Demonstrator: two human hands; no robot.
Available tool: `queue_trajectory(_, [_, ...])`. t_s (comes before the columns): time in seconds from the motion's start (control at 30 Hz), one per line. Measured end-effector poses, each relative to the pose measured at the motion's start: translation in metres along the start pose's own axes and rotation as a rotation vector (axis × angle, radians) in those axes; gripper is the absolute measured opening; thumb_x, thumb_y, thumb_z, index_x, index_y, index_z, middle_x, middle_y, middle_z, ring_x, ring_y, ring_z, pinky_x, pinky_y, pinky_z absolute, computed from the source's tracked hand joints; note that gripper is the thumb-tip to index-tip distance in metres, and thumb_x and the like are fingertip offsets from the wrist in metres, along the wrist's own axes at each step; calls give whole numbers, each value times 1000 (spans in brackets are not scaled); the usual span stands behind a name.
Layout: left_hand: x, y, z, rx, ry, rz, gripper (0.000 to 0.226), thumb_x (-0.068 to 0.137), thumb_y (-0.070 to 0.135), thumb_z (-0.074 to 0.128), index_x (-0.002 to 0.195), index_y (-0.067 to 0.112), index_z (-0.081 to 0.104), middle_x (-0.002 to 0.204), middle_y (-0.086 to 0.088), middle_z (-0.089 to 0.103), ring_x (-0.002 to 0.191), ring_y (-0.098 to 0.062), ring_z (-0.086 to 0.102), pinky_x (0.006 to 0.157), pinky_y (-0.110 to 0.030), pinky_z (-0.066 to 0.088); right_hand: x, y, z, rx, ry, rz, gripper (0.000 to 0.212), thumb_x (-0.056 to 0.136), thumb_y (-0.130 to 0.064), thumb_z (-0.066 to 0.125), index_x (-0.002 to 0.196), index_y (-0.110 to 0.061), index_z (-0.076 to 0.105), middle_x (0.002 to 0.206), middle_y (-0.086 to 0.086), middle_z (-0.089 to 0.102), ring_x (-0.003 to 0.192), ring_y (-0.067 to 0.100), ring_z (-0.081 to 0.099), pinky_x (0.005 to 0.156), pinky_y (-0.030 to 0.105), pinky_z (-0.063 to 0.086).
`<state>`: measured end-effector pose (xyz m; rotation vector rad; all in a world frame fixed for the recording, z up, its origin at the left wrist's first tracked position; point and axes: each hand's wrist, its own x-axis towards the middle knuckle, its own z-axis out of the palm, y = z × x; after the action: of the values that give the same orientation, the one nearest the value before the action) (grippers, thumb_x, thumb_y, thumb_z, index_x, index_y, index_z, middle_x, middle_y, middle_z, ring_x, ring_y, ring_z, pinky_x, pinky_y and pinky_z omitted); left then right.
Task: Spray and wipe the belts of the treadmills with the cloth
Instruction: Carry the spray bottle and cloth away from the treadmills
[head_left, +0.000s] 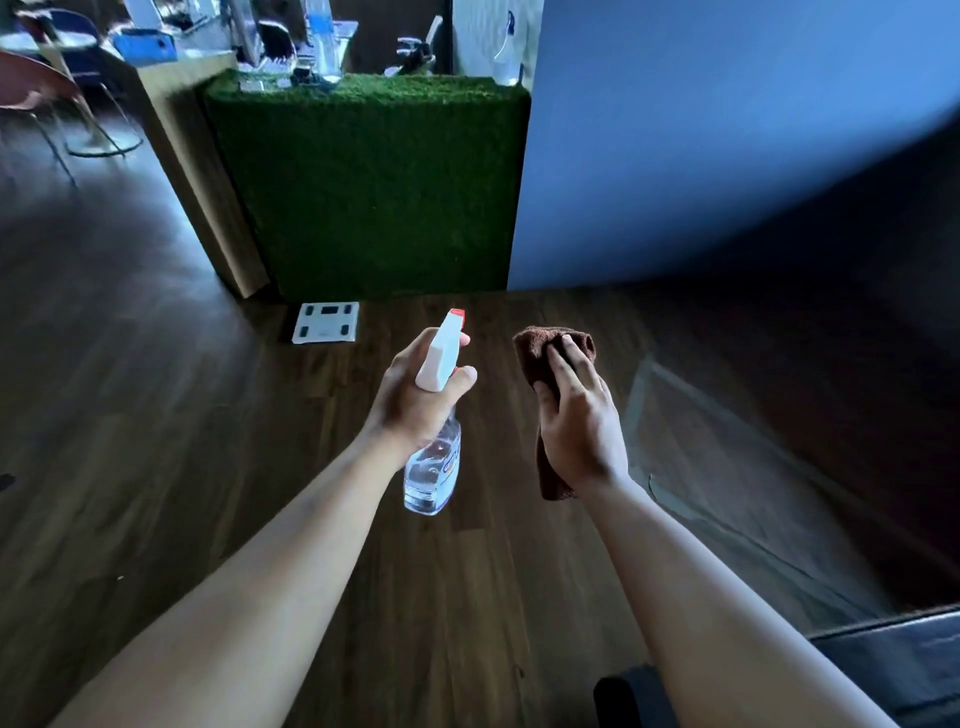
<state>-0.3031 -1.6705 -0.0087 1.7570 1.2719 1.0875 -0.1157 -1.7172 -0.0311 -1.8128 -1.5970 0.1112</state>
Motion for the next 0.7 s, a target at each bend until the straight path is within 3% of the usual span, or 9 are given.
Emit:
queue_trajectory(0.23, [143,-25,24,-41,24,-10,32,78,36,64,109,29,64,92,8,62,85,-19,60,80,-40,53,135,35,46,0,3,-13,48,99,-19,56,146,-12,48,157,2,38,136,29,41,112,32,31])
queue_trajectory(0.43, [270,-45,50,-34,58,-14,31,80,37,64,111,36,61,92,4,65,87,-26,65,81,-49,57,261,70,84,-3,-25,-35,48,98,-18,57,145,-12,49,156,3,39,136,29,42,112,29,28])
queue_trajectory(0.57, [340,-54,62,-40,71,-11,27,83,33,65,110,32,61,83,2,63,81,-23,63,74,-40,53,334,87,103,-2,-27,-50,48,97,-17,59,143,-10,51,154,5,41,134,32,45,111,32,31])
queue_trajectory(0.7, [404,-64,68,-29,81,-22,22,86,24,68,108,26,63,83,11,58,78,-14,58,72,-32,46,393,100,120,-8,-28,-75,48,97,-16,59,143,-9,51,154,7,42,134,33,45,112,33,32])
